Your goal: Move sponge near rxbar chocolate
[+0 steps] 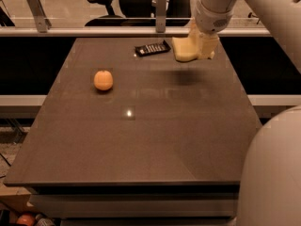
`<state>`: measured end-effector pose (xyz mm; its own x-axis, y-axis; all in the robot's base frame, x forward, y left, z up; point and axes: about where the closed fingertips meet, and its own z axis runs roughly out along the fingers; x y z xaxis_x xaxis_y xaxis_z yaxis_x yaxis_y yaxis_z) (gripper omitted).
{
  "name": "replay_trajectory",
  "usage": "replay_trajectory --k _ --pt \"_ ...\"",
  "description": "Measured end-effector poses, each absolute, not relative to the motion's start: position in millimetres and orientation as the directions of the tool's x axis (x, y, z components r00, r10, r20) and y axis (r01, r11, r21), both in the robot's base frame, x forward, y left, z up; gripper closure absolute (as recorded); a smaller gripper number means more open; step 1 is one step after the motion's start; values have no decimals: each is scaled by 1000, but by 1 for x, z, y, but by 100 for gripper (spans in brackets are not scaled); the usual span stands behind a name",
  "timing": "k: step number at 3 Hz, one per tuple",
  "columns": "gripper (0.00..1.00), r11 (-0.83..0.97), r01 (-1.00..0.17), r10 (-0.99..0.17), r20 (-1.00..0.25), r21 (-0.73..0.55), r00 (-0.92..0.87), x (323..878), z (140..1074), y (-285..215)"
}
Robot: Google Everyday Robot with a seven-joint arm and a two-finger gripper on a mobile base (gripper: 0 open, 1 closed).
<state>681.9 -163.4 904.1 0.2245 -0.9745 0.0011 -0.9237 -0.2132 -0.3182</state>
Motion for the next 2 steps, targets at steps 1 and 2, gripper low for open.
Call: replay_trajectory --k 1,2 --pt "100 -183 -928 -978 -35 -325 205 694 892 -167" --pt "100 -163 -932 -981 -50 -323 189 702 882 -169"
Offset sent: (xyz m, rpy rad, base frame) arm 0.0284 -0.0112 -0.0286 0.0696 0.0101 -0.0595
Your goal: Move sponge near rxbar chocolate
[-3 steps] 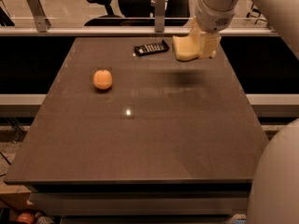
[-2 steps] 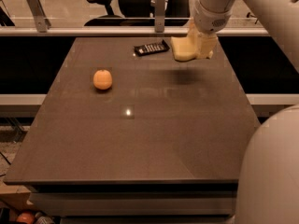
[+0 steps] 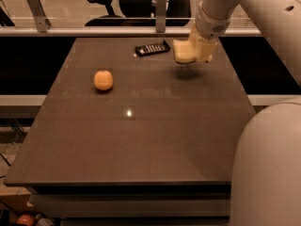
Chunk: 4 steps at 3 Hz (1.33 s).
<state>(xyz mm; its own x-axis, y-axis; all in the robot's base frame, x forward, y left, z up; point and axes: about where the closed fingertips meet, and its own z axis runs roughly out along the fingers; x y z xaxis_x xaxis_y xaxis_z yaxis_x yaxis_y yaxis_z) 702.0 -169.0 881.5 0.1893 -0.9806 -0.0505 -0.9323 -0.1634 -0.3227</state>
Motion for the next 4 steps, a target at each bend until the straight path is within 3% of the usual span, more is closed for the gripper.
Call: replay_trajectory --k 4 --pt "100 -207 -948 -978 39 -241 204 761 847 -165"
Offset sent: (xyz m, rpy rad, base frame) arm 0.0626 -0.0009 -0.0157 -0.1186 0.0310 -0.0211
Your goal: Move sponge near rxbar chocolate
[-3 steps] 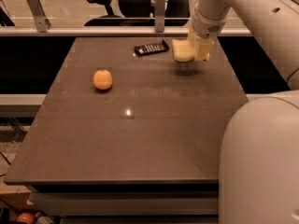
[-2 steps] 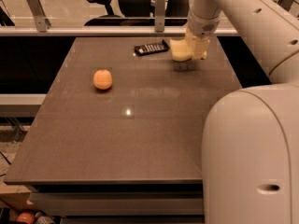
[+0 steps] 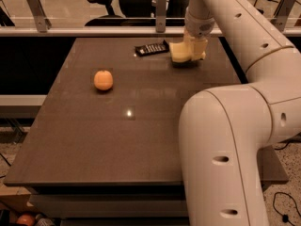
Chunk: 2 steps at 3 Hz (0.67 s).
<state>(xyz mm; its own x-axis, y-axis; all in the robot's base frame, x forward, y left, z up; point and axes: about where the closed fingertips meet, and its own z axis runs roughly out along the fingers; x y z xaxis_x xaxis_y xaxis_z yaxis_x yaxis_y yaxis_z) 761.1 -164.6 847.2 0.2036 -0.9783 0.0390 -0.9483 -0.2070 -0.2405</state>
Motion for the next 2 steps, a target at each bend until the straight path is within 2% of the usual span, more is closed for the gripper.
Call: replay_trajectory --k 1,2 --pt "100 -208 -948 -978 36 -240 205 762 847 -165" --pt "82 -208 -944 -978 35 -254 206 768 844 -163"
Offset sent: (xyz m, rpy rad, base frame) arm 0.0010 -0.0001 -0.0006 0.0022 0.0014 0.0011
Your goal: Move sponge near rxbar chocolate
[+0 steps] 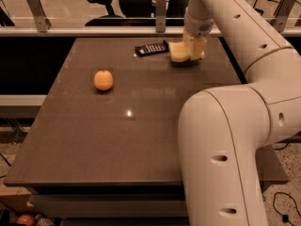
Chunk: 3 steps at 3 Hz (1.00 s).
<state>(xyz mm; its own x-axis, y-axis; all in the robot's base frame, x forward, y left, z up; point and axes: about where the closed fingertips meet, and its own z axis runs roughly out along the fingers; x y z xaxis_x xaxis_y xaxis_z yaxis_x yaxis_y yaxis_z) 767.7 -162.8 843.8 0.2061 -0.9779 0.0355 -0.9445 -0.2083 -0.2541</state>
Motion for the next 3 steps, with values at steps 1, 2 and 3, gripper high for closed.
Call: replay_trajectory --k 1,2,3 --pt "58 -209 -942 -978 35 -264 207 772 841 -161" --pt "35 -210 -939 -977 34 -272 209 776 837 -159" --pt "12 -211 -937 -977 33 -277 210 779 834 -158"
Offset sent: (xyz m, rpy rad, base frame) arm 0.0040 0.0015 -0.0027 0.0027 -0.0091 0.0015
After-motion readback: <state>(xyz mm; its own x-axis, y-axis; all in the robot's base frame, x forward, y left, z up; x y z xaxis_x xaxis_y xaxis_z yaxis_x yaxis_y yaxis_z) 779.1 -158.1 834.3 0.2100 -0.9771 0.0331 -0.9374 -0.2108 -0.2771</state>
